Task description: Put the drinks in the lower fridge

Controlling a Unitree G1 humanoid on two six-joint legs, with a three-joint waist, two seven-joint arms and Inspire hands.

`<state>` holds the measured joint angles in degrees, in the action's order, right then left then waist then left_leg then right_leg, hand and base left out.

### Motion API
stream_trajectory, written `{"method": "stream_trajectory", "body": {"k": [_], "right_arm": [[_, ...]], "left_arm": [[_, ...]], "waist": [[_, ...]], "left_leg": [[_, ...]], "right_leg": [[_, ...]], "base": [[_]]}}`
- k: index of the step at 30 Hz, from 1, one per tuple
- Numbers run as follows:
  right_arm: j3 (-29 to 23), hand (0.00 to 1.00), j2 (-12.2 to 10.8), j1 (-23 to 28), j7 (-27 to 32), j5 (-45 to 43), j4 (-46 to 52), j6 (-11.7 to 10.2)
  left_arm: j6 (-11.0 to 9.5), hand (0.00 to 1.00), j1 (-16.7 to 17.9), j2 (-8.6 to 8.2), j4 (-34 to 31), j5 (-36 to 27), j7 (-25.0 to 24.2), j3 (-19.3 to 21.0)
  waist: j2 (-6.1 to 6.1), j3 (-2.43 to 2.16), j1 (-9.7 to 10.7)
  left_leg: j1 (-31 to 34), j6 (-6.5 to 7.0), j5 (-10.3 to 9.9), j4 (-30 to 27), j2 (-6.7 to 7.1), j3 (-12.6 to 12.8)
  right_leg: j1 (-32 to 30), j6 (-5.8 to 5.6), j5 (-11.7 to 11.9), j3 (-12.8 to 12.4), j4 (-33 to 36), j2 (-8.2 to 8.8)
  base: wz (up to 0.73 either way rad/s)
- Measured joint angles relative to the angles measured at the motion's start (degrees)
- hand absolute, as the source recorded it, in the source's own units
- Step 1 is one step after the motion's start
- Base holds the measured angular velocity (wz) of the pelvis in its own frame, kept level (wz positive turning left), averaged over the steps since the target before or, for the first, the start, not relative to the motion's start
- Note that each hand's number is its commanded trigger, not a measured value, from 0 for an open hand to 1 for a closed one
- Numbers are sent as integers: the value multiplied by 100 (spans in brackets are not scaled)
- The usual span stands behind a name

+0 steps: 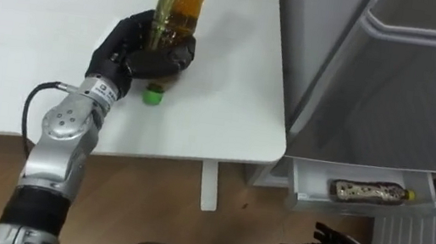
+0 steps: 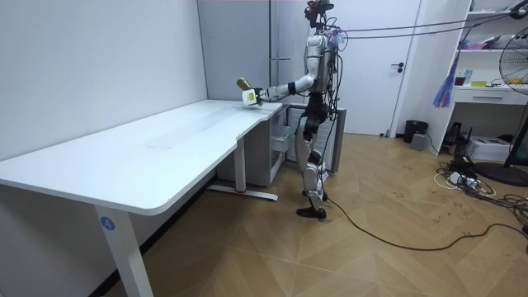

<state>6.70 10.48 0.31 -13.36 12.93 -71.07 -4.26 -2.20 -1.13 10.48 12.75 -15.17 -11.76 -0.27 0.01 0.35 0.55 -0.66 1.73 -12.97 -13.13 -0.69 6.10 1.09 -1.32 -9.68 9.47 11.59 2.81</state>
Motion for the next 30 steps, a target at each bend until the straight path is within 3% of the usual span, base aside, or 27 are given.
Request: {"method": "stream_trajectory", "body": {"k": [10,14,18,24,30], "right_arm": [[102,0,-103,188,-297,5,707,9],[77,0,-94,268,-509,-42,1209,38],[25,0,-72,268,-624,-68,1525,30],[0,0,-77,490,-692,85,2120,28],[-11,0,-86,602,-809,288,2495,29]], "left_arm": [[-46,100,403,-84,10,-67,-143,-312],[-78,100,425,-8,10,-9,-167,-330],[-187,100,488,196,10,27,-276,-463],[-324,100,568,235,-64,254,-433,-566],[-392,100,605,265,-159,651,-633,-680]], "waist": [[-53,26,-83],[-45,20,-75],[-18,-21,-56],[-18,-27,-31],[-4,-40,193]], "left_leg": [[14,1,-2,-15,-7,21],[15,-1,-1,4,-17,73],[2,1,0,36,-11,114],[-1,1,0,64,-3,175],[-13,4,1,86,12,195]], "right_leg": [[-10,1,1,-4,10,5],[-47,10,6,-57,31,-9],[-54,12,7,-77,27,-8],[-102,10,8,-138,22,-6],[-109,6,11,-148,27,-5]], "base": [[0],[-6],[-2],[-4],[-2]]}}
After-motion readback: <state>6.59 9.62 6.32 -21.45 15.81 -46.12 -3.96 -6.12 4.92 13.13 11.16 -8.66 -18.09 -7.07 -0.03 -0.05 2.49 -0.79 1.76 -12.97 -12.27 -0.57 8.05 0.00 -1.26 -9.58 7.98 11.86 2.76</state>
